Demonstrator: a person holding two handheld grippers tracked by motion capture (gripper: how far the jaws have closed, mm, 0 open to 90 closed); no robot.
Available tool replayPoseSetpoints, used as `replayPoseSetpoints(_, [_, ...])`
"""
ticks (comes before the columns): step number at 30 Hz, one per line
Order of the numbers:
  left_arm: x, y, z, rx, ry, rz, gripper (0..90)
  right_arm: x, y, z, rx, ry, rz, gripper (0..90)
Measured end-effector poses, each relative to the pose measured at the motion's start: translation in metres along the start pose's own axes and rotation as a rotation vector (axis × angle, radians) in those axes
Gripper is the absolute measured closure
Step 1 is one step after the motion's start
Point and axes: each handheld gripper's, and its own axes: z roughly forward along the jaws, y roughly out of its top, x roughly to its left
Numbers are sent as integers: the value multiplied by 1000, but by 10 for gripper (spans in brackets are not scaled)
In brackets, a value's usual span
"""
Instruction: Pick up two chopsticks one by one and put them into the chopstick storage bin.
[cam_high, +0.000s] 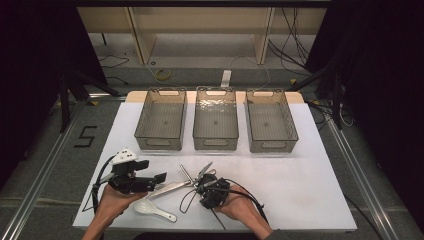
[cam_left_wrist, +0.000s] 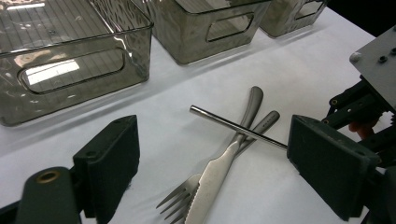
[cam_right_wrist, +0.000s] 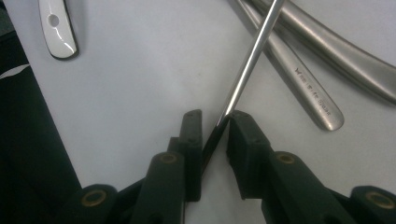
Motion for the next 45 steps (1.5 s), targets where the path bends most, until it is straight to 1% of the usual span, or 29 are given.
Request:
replayPoseSetpoints(1, [0, 0, 0, 1, -1, 3, 169, 1, 1, 0, 7, -6, 8, 792])
replayPoseSetpoints(2, [0, 0, 0, 5, 1, 7, 169, 0, 1, 0, 10, -11, -3, 800])
replayPoseSetpoints(5, [-1, 0, 0, 10, 2, 13, 169, -1, 2, 0, 9, -12, 14, 845])
replayPoseSetpoints(6, [-1, 0, 0, 10, 2, 14, 170, -2, 1, 1, 10, -14, 12, 852])
replayPoseSetpoints(7, [-1, 0, 0, 10, 3, 13, 170, -2, 2, 0, 11, -8, 34, 857])
replayPoseSetpoints(9, [-1, 0, 0, 11, 4, 15, 170, -3, 2, 0, 10, -3, 35, 862])
replayPoseSetpoints(13, [-1, 0, 1, 12, 6, 20, 170, -4, 2, 0, 10, -2, 22, 868])
replayPoseSetpoints(17, [-1, 0, 1, 15, 2, 22, 171, -5, 1, -1, 7, -7, -1, 871])
replayPoseSetpoints(18, [-1, -1, 2, 16, -1, 22, 174, -6, 1, -2, -2, -17, -5, 872])
replayPoseSetpoints(19, [-2, -1, 3, 22, -6, 26, 175, -7, 0, -4, -18, -16, -13, 872])
replayPoseSetpoints(21, [-4, -1, 6, 34, -8, 37, 175, -9, 0, -7, -30, -4, -9, 873])
replayPoseSetpoints(22, [-4, -1, 7, 41, -10, 43, 175, -10, -1, -9, -31, -8, -9, 873])
replayPoseSetpoints(25, [-7, -1, 10, 52, -22, 72, 176, -13, -2, -16, -41, -17, -16, 874])
replayPoseSetpoints(26, [-9, -1, 11, 57, -27, 80, 178, -14, -3, -17, -43, -19, -35, 874])
replayPoseSetpoints(27, [-10, -1, 12, 66, -35, 94, 179, -13, -3, -19, -38, -21, -32, 874])
replayPoseSetpoints(28, [-12, -1, 13, 72, -42, 105, 178, -14, -4, -21, -37, -24, -53, 874])
replayPoseSetpoints(29, [-14, -1, 15, 77, -47, 113, 178, -13, -4, -23, -33, -18, -41, 874])
replayPoseSetpoints(30, [-15, -1, 16, 94, -49, 136, 178, -15, -5, -24, -39, -16, -65, 874])
replayPoseSetpoints(32, [-19, -1, 19, 107, -50, 170, 178, -14, -6, -28, -25, -13, -77, 875])
replayPoseSetpoints(34, [-23, 0, 22, 120, -63, 198, 179, -13, -7, -31, -28, -11, -94, 874])
replayPoseSetpoints(35, [-24, 1, 23, 124, -72, 208, 179, -13, -7, -32, -23, -8, -97, 874])
replayPoseSetpoints(37, [-28, 5, 26, 153, -90, 238, 179, -12, -7, -35, -18, -9, -94, 875])
replayPoseSetpoints(39, [-33, 8, 31, 176, -98, 275, 179, -12, -7, -37, -15, -9, -111, 875])
replayPoseSetpoints(40, [-36, 9, 33, 185, -106, 291, 179, -11, -8, -36, -35, -2, -118, 874])
replayPoseSetpoints(41, [-38, 11, 36, 194, -115, 307, 179, -10, -7, -37, -26, -6, -128, 875])
replayPoseSetpoints(42, [-41, 12, 38, 195, -131, 321, 179, -8, -7, -38, -30, -6, -129, 875])
replayPoseSetpoints(43, [-42, 13, 39, 199, -154, 329, 179, -8, -7, -39, -25, -5, -155, 875])
replayPoseSetpoints(44, [-44, 13, 41, 210, -165, 339, 182, -5, -7, -40, -26, -2, -145, 874])
replayPoseSetpoints(45, [-46, 13, 43, 225, -162, 358, 185, -5, -7, -42, -20, 2, -168, 874])
